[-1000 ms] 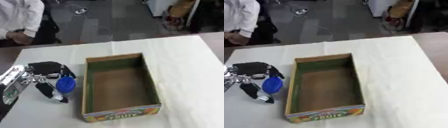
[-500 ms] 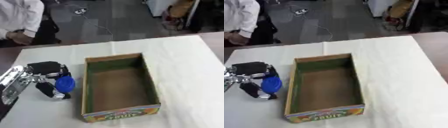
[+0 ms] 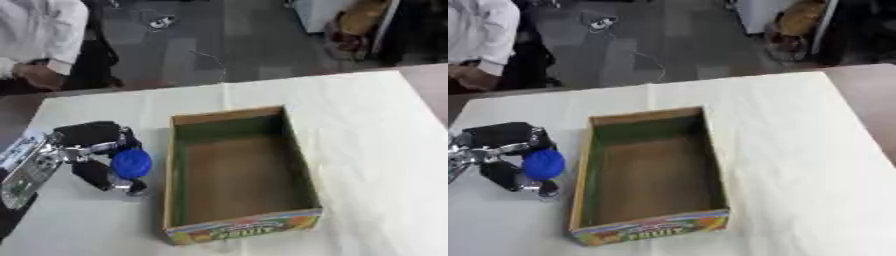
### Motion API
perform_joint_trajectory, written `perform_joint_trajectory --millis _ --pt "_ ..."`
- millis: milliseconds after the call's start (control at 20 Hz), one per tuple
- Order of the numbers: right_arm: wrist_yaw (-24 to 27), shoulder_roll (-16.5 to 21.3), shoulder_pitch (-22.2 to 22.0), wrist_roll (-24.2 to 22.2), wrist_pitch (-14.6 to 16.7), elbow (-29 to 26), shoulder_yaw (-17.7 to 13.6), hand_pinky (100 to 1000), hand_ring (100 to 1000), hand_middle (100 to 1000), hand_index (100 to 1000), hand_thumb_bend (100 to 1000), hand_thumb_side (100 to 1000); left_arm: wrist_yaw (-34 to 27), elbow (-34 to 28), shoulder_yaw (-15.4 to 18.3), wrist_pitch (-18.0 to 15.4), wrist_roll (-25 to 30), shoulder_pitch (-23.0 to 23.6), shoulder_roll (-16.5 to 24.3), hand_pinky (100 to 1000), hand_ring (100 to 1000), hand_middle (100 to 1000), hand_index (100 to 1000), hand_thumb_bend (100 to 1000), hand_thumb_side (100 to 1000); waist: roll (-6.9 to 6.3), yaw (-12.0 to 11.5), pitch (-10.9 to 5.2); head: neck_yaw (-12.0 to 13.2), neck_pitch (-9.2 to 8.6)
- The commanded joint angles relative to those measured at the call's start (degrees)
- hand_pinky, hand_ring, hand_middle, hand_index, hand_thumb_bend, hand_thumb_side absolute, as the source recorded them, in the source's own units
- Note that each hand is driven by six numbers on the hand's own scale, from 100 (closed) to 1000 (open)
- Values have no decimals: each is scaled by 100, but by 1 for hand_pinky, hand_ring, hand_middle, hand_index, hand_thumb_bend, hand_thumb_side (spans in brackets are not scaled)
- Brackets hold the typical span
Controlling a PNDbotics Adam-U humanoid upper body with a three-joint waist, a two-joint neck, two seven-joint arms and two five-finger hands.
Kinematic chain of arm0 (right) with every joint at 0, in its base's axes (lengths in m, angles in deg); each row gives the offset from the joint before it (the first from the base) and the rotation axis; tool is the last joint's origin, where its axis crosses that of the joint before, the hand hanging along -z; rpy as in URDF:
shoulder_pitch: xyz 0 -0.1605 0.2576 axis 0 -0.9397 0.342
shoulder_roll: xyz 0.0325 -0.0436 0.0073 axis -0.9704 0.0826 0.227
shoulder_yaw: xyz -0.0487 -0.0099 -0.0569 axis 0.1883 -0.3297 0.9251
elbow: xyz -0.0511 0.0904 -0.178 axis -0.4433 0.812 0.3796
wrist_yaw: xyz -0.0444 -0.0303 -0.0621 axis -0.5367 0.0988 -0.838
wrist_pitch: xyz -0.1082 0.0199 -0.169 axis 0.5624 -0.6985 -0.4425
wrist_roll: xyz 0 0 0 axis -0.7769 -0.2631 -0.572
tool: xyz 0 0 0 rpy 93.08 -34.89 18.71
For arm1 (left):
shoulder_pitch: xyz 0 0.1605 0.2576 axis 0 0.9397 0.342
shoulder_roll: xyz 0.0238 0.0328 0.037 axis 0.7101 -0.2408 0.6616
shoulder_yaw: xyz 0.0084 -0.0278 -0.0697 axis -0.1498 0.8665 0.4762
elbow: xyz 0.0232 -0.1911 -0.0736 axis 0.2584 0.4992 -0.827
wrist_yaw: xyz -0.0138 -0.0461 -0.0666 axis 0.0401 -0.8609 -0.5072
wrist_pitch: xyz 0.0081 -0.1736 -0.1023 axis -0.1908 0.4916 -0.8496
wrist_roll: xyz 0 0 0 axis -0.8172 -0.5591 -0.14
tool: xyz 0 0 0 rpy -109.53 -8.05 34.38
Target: Pick up objects on the table and place them in the box.
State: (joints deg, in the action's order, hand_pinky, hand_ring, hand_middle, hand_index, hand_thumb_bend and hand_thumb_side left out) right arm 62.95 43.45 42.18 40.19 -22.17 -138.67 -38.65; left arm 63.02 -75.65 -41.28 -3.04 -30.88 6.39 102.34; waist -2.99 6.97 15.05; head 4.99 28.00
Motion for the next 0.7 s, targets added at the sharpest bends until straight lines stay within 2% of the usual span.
perform_joint_trajectory --millis 50,400,450,500,700 --pt "25 89 77 1 20 -57 -27 320 332 432 777 100 1000 -52 -142 52 -70 -46 -78 181 100 100 100 318 216 819 19 -27 -102 -44 -59" --pt "4 126 16 37 34 -57 -49 319 333 432 777 100 1000 -116 -332 69 -86 11 -194 370 100 100 100 295 221 821 9 -113 -160 -134 -47" --pt "-1 133 5 46 38 -57 -54 319 333 432 777 100 1000 -151 -363 70 -83 14 -206 397 100 100 100 292 190 862 6 -126 -170 -161 -44" --pt "-8 144 -15 59 39 -57 -60 319 333 432 777 100 1000 -196 -400 76 -77 16 -243 440 100 100 100 291 221 822 0 -146 -190 -210 -46" --pt "-31 185 -73 95 36 -57 -63 319 333 432 777 100 1000 -429 -535 110 -4 80 -475 603 100 100 100 283 222 827 -16 -200 -257 -300 2"
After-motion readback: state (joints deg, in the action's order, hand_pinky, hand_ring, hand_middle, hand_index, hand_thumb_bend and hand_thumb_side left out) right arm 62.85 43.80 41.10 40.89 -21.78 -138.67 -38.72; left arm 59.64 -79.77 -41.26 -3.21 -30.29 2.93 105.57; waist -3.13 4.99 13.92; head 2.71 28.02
